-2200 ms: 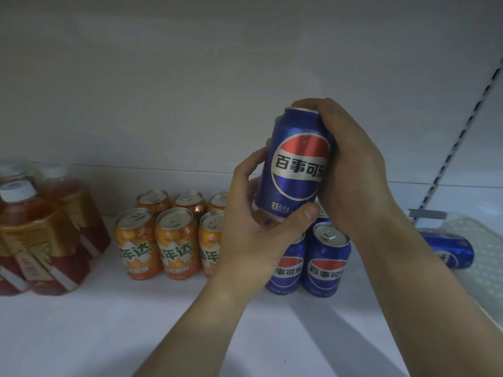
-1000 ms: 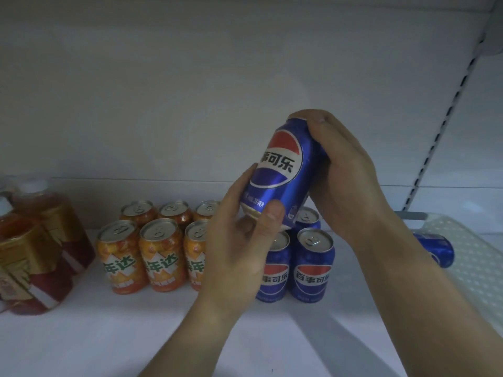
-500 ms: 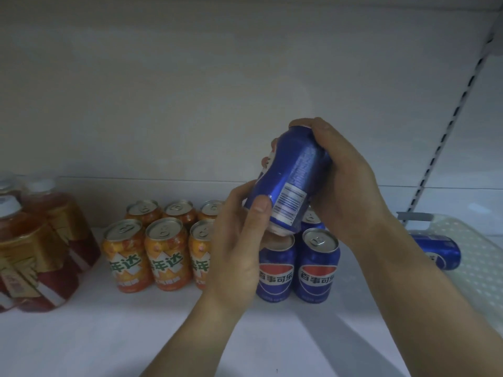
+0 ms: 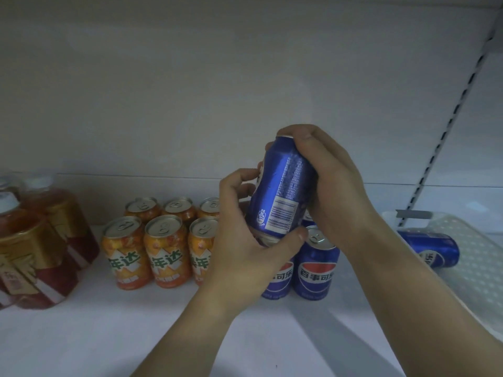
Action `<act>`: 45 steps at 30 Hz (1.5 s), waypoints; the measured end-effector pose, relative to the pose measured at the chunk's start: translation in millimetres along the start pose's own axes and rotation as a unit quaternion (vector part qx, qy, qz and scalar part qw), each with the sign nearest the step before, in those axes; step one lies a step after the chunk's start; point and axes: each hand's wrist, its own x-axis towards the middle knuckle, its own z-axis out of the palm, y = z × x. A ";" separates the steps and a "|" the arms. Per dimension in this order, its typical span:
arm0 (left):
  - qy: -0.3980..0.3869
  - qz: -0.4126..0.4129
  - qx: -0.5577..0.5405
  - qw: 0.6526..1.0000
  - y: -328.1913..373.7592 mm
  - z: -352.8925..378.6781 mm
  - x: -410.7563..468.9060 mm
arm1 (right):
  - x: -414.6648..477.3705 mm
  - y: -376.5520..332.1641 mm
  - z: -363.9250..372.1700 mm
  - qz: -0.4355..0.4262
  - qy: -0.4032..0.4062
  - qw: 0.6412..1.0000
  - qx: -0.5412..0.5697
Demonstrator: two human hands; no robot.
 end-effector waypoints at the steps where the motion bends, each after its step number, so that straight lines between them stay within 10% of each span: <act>1: 0.009 0.005 -0.006 1.000 -1.3 -0.7 0.0 | 0.4 0.1 -0.2 -0.002 0.000 1.000 -0.003; 7: -0.032 -0.029 -0.192 0.980 2.8 -3.8 0.7 | 2.6 -5.1 -7.3 0.013 0.000 0.999 0.034; 20: 0.112 0.084 0.118 0.983 -2.0 14.6 -10.9 | 2.2 -6.3 -9.1 0.040 0.025 0.998 0.052; 28: 0.003 0.005 -0.092 0.996 2.2 12.3 -6.6 | 0.8 -14.5 -14.4 0.023 0.028 0.998 0.055; 45: 0.173 0.203 0.225 0.937 -10.6 11.1 -9.3 | -1.9 -13.7 -5.5 0.050 -0.017 0.997 0.063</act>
